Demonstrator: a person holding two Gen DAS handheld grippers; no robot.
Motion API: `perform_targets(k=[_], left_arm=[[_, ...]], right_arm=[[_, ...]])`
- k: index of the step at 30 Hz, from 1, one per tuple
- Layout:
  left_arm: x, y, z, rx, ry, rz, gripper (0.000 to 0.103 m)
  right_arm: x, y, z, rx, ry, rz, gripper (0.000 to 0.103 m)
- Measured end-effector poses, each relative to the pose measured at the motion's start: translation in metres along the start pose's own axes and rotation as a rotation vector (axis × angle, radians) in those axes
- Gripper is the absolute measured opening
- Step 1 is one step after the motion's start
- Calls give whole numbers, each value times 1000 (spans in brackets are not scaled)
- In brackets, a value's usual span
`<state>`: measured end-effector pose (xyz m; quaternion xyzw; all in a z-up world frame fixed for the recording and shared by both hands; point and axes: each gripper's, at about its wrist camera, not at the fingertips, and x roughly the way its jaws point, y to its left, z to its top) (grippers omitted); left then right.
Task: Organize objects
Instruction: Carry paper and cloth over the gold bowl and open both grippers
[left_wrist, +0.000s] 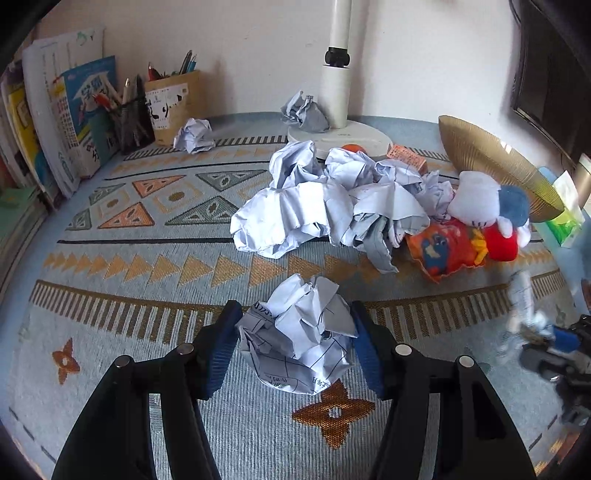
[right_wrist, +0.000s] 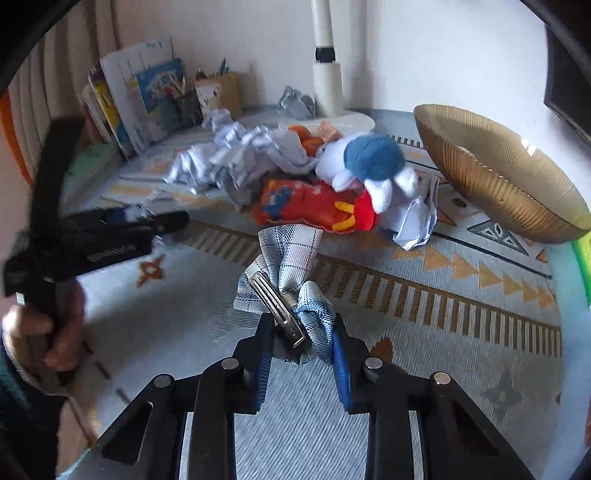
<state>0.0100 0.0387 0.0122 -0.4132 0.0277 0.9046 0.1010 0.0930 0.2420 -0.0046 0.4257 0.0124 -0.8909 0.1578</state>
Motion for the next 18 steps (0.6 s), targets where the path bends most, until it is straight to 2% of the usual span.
perform_targets(k=[2, 5, 8, 13, 18], left_arm=[[-11, -1, -1, -14, -29, -25, 56], [-34, -10, 1, -29, -79, -102, 56], [-60, -34, 20, 1, -135, -146, 56], [-85, -95, 74, 80, -225, -242, 56], [-67, -153, 129, 98, -236, -322, 56]], right_arm=[[-16, -2, 1, 9, -21, -12, 28], [-47, -10, 4, 6, -78, -25, 28], [-77, -29, 14, 8, -125, -21, 28], [-115, -73, 44, 67, -214, -140, 28], [-126, -147, 81, 275, -274, -207, 29]])
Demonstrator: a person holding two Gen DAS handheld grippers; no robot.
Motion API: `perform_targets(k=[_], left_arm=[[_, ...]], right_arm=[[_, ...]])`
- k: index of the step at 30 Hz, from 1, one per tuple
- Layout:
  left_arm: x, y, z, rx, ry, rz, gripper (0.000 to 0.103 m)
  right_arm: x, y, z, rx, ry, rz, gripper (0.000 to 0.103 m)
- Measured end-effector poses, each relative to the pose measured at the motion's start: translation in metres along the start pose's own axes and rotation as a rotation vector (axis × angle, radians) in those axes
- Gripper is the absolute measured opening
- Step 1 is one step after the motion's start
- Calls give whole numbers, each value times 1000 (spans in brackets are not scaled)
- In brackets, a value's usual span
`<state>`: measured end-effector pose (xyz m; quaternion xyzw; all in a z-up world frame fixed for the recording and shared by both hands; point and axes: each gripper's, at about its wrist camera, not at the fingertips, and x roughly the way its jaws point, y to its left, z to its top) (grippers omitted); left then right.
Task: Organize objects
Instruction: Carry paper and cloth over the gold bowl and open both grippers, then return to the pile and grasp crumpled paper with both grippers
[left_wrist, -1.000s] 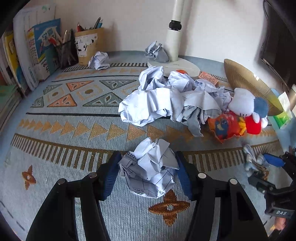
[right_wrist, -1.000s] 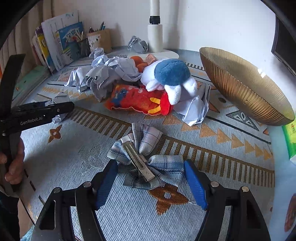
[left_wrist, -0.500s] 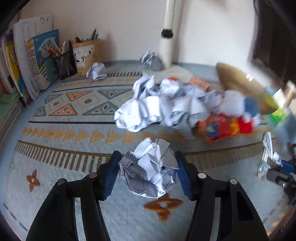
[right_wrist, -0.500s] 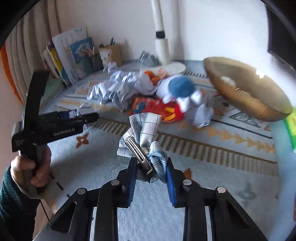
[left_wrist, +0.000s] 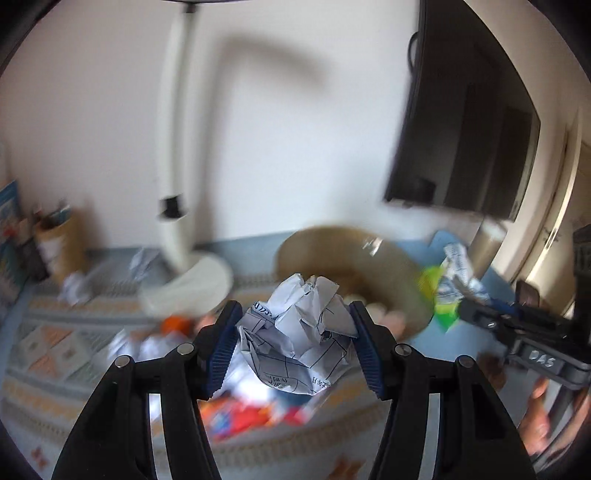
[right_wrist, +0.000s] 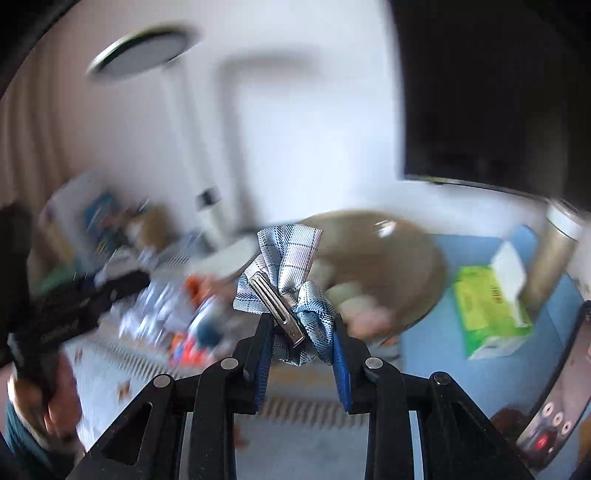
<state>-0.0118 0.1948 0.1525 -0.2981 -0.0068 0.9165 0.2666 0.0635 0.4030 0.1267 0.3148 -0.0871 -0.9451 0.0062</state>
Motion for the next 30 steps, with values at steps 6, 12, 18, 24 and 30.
perform_targets(k=[6, 12, 18, 24, 30], left_arm=[[70, -20, 27, -52, 28, -81, 56], [122, -31, 29, -40, 60, -100, 56], [144, -31, 23, -54, 101, -144, 72], [126, -25, 29, -104, 80, -158, 95], [60, -15, 28, -80, 10, -118, 95]], right_arm=[[44, -39, 37, 127, 4, -47, 29], [89, -62, 52, 177, 22, -88, 29], [118, -78, 46, 210, 81, -108, 48], [103, -80, 45, 233, 59, -81, 59], [63, -59, 40, 200, 31, -48, 59]])
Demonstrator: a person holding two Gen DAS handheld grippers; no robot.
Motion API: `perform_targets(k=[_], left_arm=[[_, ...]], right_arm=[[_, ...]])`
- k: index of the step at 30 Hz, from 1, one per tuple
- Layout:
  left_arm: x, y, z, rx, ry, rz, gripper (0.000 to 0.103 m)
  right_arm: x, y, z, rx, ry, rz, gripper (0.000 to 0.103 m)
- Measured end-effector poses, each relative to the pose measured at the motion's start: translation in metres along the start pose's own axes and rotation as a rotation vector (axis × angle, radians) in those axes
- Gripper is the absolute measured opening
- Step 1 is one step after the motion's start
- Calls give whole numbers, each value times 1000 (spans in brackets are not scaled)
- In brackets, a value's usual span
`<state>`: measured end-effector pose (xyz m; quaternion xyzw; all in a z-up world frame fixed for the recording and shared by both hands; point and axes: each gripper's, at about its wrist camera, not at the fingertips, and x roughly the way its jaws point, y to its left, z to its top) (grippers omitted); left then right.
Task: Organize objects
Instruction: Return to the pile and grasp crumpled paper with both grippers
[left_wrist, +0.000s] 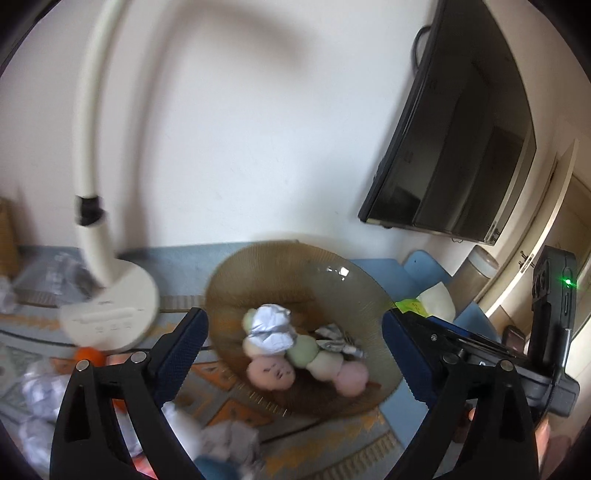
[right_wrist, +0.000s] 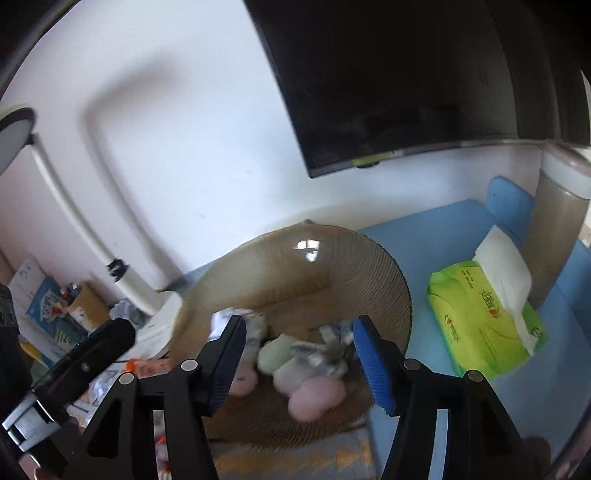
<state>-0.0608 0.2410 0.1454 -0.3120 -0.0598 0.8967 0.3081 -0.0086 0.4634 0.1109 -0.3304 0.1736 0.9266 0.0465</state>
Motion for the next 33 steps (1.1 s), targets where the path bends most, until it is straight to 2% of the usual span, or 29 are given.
perform_targets(k=[4, 7, 10, 13, 18, 19, 21, 25, 30, 32, 33], left_arm=[[-64, 13, -7, -25, -72, 54, 95], [-114, 36, -17, -69, -99, 121, 99], [-153, 70, -33, -137, -131, 204, 102], [-175, 110, -62, -210, -114, 283, 102], [-166, 187, -127, -346, -31, 477, 102], [-160, 199, -138, -364, -20, 485, 102], [-151, 209, -151, -365, -8, 499, 102], [-133, 203, -164, -280, 20, 566, 102], [-127, 198, -163, -220, 43, 540, 102], [-128, 196, -162, -200, 59, 508, 102], [-126, 194, -158, -158, 85, 477, 102]], right_arm=[[-31, 21, -14, -32, -9, 59, 59], [-51, 48, -37, -81, 4, 97, 59], [-54, 72, -70, -134, 36, 141, 60], [-43, 90, -104, -174, 83, 149, 60], [-6, 104, -165, -233, 140, 136, 60], [3, 104, -173, -243, 153, 144, 60], [10, 106, -183, -266, 155, 140, 60], [18, 111, -192, -306, 143, 90, 60], [12, 126, -201, -406, 113, 51, 64], [12, 132, -204, -443, 108, 35, 64], [12, 134, -206, -462, 112, 35, 64]])
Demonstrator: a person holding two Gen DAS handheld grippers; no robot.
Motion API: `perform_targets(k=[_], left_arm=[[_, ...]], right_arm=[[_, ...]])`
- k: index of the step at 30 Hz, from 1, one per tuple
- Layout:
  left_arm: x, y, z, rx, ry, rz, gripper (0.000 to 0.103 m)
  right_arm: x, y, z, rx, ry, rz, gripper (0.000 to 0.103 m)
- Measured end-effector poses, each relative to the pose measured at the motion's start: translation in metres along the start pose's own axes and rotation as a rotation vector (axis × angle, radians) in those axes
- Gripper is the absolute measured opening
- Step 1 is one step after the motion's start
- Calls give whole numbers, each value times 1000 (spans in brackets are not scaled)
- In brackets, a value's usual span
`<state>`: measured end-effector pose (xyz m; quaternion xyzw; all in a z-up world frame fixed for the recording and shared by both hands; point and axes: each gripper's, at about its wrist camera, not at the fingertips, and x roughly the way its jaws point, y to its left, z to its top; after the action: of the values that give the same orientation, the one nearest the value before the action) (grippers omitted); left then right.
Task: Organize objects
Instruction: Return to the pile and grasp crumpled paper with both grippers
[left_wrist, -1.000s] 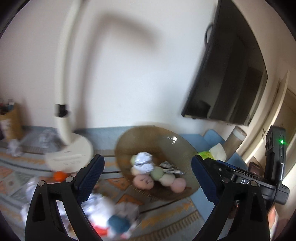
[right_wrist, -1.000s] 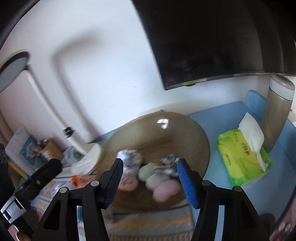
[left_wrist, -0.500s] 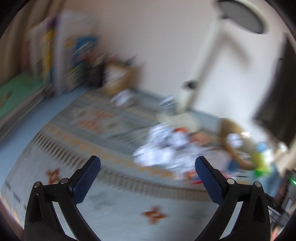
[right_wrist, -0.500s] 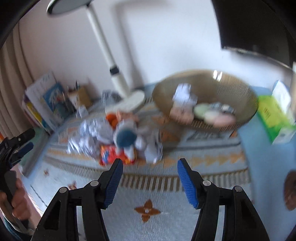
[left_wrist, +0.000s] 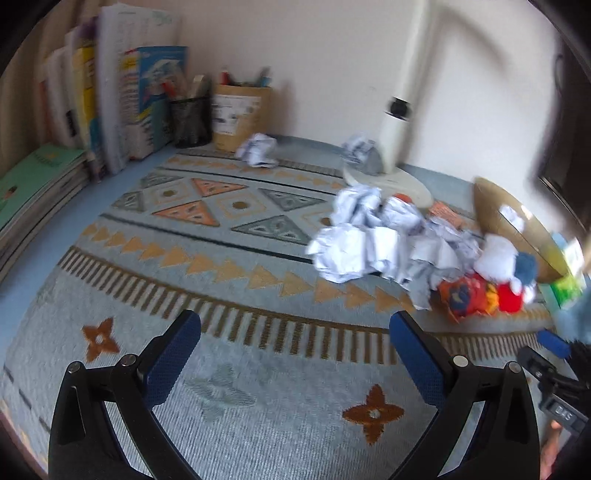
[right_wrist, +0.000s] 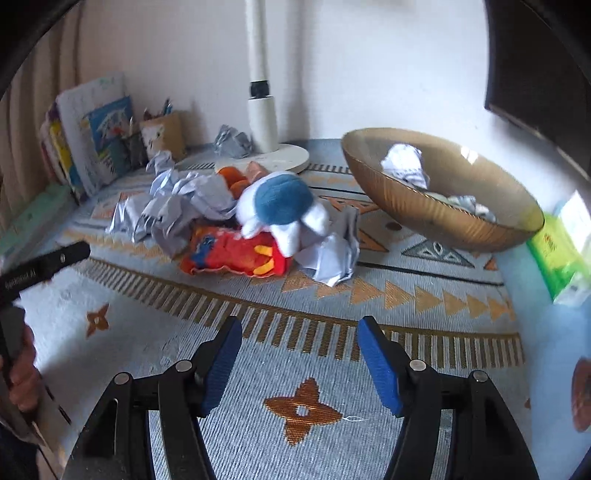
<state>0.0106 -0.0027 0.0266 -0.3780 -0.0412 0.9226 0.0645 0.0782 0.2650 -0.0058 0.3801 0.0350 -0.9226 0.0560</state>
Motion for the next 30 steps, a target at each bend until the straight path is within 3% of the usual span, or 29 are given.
perform_targets(k=[1, 2, 3, 5, 7, 9, 11, 16, 18, 19, 20, 22, 24, 26, 30], left_arm=[[1, -6, 6, 93, 25, -17, 102], [0, -11, 11, 179, 38, -22, 102], [0, -19, 17, 301, 46, -18, 102], [0, -26, 29, 429, 20, 36, 102], [6, -27, 38, 473, 18, 27, 102], [18, -26, 44, 492, 26, -13, 101], [27, -27, 44, 515, 12, -33, 88], [51, -33, 45, 563, 50, -99, 88], [54, -39, 44, 592, 49, -112, 87], [55, -41, 44, 597, 47, -127, 73], [56, -43, 43, 598, 55, -149, 52], [62, -47, 44, 584, 80, -183, 46], [63, -49, 40, 581, 66, -173, 38], [59, -47, 39, 564, 57, -175, 36], [37, -26, 43, 409, 49, -209, 36]], right_arm=[[1, 2, 1, -6, 7, 7, 64], [4, 3, 3, -1, 59, 69, 64], [6, 3, 6, 19, 114, 162, 64], [5, 7, 16, 61, 158, 350, 64], [-3, 20, 36, 44, 126, 367, 64], [0, 37, 57, 28, 114, 365, 64], [13, 53, 74, 29, 121, 380, 64], [63, 63, 97, 157, 236, 452, 63], [79, 60, 103, 217, 256, 426, 63], [84, 59, 104, 230, 256, 412, 63], [91, 57, 107, 254, 258, 412, 63], [98, 56, 109, 287, 264, 436, 63], [103, 60, 109, 290, 272, 430, 46], [109, 60, 107, 315, 287, 451, 35], [100, 55, 102, 320, 246, 505, 29]])
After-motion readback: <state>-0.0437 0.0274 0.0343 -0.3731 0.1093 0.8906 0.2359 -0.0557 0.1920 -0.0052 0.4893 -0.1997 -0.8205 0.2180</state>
